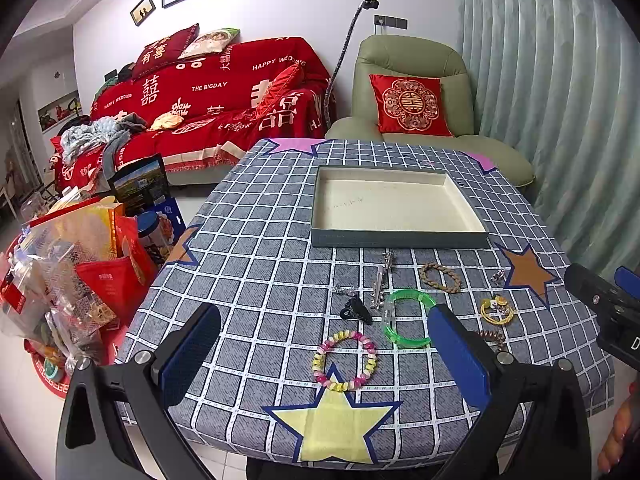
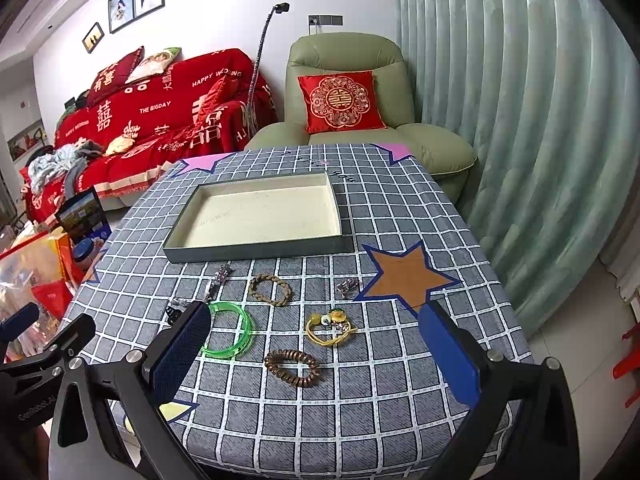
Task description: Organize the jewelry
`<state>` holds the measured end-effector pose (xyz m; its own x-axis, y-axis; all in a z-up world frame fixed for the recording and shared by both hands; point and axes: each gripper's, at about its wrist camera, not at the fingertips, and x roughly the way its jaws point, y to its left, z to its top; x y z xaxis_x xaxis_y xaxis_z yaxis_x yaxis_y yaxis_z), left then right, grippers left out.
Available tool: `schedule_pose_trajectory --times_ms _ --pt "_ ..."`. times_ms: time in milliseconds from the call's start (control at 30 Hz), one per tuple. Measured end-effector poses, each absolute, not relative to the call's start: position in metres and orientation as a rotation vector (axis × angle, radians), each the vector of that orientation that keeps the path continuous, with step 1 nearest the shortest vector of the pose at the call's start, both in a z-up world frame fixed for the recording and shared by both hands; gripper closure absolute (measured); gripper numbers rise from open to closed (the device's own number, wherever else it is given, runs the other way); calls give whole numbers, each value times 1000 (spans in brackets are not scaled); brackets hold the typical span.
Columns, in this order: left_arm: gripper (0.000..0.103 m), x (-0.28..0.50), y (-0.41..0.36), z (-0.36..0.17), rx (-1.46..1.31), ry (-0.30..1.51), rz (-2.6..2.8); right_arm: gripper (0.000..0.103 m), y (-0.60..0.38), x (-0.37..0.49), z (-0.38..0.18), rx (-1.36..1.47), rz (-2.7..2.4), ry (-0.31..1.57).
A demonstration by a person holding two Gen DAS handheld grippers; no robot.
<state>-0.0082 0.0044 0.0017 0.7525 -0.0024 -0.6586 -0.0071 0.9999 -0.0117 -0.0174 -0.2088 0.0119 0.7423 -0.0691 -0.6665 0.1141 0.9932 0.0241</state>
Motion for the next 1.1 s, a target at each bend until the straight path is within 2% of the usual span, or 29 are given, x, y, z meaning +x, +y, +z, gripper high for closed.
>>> schedule_pose_trajectory --times_ms 1100 --pt "0 -13 11 3 -12 725 5 0 -204 -20 11 67 -99 730"
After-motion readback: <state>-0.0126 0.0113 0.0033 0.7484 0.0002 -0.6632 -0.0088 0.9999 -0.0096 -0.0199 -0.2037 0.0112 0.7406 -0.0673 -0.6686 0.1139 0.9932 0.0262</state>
